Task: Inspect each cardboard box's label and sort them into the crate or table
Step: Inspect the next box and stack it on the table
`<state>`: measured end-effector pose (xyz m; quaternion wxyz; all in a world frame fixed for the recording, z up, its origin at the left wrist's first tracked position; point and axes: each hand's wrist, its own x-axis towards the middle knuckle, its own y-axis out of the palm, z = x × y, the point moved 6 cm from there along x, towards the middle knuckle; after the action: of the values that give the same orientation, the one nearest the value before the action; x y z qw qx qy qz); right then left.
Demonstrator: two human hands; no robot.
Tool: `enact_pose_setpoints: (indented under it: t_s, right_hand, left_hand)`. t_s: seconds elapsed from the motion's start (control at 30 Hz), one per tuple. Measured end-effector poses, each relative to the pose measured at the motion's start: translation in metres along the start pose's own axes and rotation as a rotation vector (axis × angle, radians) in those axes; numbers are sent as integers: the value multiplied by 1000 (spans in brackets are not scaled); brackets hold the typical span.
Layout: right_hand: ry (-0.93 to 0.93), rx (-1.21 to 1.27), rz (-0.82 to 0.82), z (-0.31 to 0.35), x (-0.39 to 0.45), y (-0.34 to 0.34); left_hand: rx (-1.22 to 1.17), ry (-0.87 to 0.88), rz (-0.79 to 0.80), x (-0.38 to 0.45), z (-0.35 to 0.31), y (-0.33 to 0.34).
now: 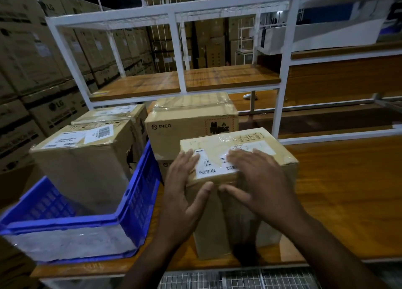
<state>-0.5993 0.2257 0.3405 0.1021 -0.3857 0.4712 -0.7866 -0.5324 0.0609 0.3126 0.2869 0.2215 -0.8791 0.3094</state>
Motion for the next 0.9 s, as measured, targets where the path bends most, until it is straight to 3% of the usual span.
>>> enact_pose_setpoints:
  t_s: [0.1,0.3,0.9]
  right_hand:
    - [32,-25,-31,-24,-2,-10]
    - [16,-5,-85,-38,-8,-10]
    - [-19,-28,-161,-43,-7,-5]
  left_hand:
    - [173,140,47,15,-3,3]
    - [187,246,2,13,8,5]
    - [230,295,-54,14,3,7]
